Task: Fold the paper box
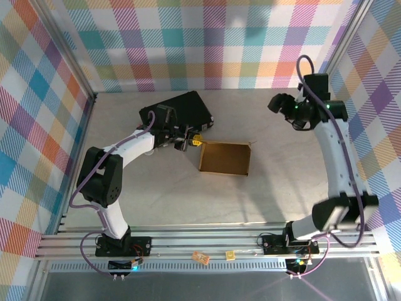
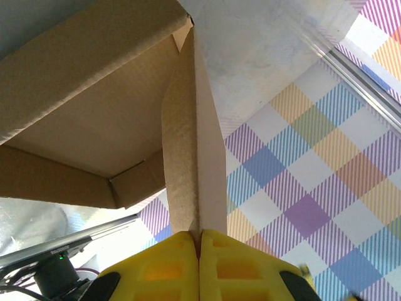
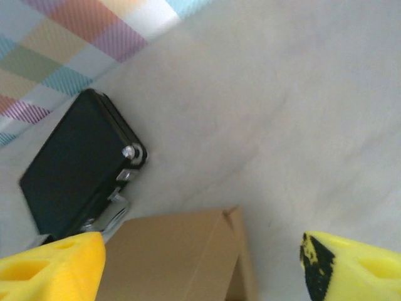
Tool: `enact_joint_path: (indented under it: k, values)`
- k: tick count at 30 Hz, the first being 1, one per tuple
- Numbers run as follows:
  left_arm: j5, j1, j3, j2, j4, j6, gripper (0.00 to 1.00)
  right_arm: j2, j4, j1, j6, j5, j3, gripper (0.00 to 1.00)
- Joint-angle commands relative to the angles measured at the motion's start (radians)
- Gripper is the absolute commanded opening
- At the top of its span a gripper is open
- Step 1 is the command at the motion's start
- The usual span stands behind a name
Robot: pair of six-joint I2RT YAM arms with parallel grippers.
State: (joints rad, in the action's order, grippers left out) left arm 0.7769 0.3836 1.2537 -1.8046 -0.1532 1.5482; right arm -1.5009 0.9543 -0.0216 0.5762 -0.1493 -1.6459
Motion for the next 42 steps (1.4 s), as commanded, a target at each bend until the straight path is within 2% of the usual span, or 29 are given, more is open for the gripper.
enact_joint_path:
  k: [1,5,10,16,23,30,33,37,40,42]
  values:
    - [0.016,-0.004,0.029,-0.008,-0.052,-0.04,0.0,-0.141,0.135,0.041,0.253,-0.38,0.025,0.76]
    - [0.011,-0.004,0.021,-0.007,-0.056,-0.048,0.0,-0.257,0.123,0.037,0.305,-0.542,0.038,0.64]
    - [0.007,-0.003,0.024,-0.014,-0.05,-0.045,0.0,-0.304,0.111,0.008,0.32,-0.585,0.058,0.62]
    - [0.006,-0.003,0.033,-0.025,-0.045,-0.044,0.0,-0.271,0.066,-0.032,0.347,-0.609,0.182,0.62]
    - [0.009,-0.003,0.044,-0.035,-0.037,-0.038,0.0,-0.231,0.071,-0.026,0.315,-0.59,0.265,0.62]
    - [0.016,-0.002,0.043,-0.039,-0.032,-0.033,0.0,-0.277,-0.092,-0.06,0.45,-0.686,0.31,0.59]
    - [0.017,0.0,0.041,-0.041,-0.017,-0.023,0.0,-0.293,-0.134,-0.072,0.496,-0.7,0.298,0.55]
    - [0.015,0.0,0.044,-0.039,-0.017,-0.022,0.0,-0.315,-0.128,-0.081,0.501,-0.696,0.26,0.46]
    - [0.009,-0.001,0.051,-0.039,-0.036,-0.051,0.0,-0.331,-0.087,-0.081,0.451,-0.673,0.239,0.43]
    - [-0.002,0.001,0.073,-0.04,-0.104,-0.132,0.0,-0.341,-0.043,-0.082,0.382,-0.632,0.228,0.39]
